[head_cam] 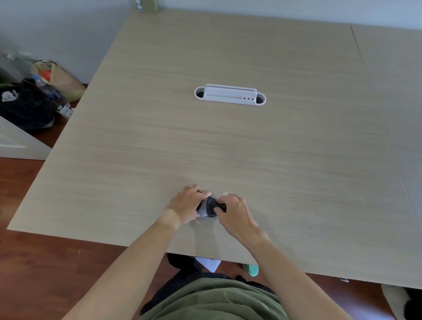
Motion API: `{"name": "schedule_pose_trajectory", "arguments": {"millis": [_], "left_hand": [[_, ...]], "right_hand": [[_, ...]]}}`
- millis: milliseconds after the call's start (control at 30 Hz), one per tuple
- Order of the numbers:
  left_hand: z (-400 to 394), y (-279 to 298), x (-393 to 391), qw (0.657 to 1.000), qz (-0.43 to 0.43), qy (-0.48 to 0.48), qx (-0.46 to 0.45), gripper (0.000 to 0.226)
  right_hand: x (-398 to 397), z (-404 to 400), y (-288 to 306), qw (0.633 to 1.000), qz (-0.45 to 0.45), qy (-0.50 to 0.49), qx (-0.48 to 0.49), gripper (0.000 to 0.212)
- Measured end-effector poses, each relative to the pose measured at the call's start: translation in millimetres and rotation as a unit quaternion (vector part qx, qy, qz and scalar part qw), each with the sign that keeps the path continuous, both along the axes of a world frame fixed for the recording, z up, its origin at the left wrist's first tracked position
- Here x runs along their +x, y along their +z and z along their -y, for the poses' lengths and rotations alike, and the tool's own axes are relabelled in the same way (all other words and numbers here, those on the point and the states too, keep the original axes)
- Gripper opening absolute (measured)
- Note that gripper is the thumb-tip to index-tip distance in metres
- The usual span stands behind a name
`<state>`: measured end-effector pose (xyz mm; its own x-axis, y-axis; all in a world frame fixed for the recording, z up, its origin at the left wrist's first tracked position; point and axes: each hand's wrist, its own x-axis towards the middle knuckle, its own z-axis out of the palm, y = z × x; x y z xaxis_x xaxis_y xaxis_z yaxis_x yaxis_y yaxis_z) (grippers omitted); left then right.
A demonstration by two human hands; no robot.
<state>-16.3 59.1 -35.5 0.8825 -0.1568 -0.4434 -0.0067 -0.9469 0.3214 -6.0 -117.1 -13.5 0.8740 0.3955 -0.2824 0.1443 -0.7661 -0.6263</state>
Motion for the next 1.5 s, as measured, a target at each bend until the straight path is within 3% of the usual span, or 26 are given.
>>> {"name": "schedule_pose_trajectory", "arguments": {"millis": [167, 267, 433, 633, 800, 967, 1067, 1200, 1367, 1500], "left_hand": [[-2, -1, -1, 0.999, -0.026, 0.033, -0.009, 0.074], [0, -2, -4, 0.999, -0.018, 0.038, -0.015, 0.072], [1, 2, -3, 0.999, -0.013, 0.030, 0.000, 0.064], [3, 3, -5, 0.999, -0.019, 0.045, -0.007, 0.072], [4, 5, -4, 0.999, -0.022, 0.035, 0.010, 0.071], [5, 6, -4, 0.999, -0.022, 0.036, 0.014, 0.074], [5, 7, -5, 0.999, -0.019, 0.040, 0.013, 0.075], [6, 8, -2, 0.999, -0.023, 0.039, 0.018, 0.074], [7, 10, -1, 0.998, -0.030, 0.043, 0.019, 0.071], [7, 10, -1, 0.998, -0.027, 0.052, 0.013, 0.071]], "right_hand": [[5, 22, 0, 0.996, 0.012, -0.056, -0.064, 0.014], [7, 18, 3, 0.997, 0.021, -0.073, -0.031, 0.014], [1, 2, -1, 1.000, 0.006, 0.002, -0.013, 0.012], [7, 31, -4, 0.996, 0.036, -0.071, -0.048, 0.011], [-1, 8, -1, 1.000, 0.007, -0.002, -0.006, 0.012], [9, 27, -5, 0.995, 0.014, -0.079, -0.061, 0.013], [16, 36, -2, 0.992, 0.029, -0.120, -0.024, 0.015], [12, 15, 2, 0.997, -0.002, -0.067, 0.038, 0.015], [15, 30, -8, 0.993, -0.007, -0.114, -0.012, 0.016], [22, 37, -2, 0.988, 0.003, -0.153, 0.017, 0.016]]}}
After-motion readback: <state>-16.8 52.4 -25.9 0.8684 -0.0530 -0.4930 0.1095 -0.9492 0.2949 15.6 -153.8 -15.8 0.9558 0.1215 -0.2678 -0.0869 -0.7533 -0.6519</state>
